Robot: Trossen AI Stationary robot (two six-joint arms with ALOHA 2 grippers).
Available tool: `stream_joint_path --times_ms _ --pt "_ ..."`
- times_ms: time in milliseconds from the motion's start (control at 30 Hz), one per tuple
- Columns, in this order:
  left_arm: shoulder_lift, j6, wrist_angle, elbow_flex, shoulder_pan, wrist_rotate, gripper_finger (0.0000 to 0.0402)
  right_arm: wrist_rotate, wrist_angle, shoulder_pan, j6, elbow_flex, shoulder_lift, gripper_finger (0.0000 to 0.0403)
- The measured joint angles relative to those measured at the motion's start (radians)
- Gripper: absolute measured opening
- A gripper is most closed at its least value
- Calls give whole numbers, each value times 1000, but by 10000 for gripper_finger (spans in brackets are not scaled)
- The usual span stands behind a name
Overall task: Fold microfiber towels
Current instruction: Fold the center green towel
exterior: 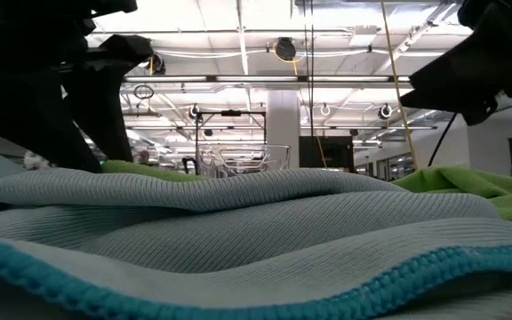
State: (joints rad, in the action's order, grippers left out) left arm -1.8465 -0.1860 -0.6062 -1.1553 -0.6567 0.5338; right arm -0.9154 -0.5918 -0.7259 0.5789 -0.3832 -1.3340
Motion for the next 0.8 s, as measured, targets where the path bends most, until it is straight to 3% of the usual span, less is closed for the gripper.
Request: stream_joint_path --times_ms 167,333,433,800 --pt "0 11 2 0 2 17 62 2 -203 29 -53 -32 -157 171" --pt "0 12 6 0 4 17 8 3 -214 54 -109 -184 -311 171" --pt "3 25 6 0 11 15 12 19 -203 73 -176 -301 -402 171" --pt "97 123 23 -2 28 -11 4 241 32 191 -236 -684 -655 185"
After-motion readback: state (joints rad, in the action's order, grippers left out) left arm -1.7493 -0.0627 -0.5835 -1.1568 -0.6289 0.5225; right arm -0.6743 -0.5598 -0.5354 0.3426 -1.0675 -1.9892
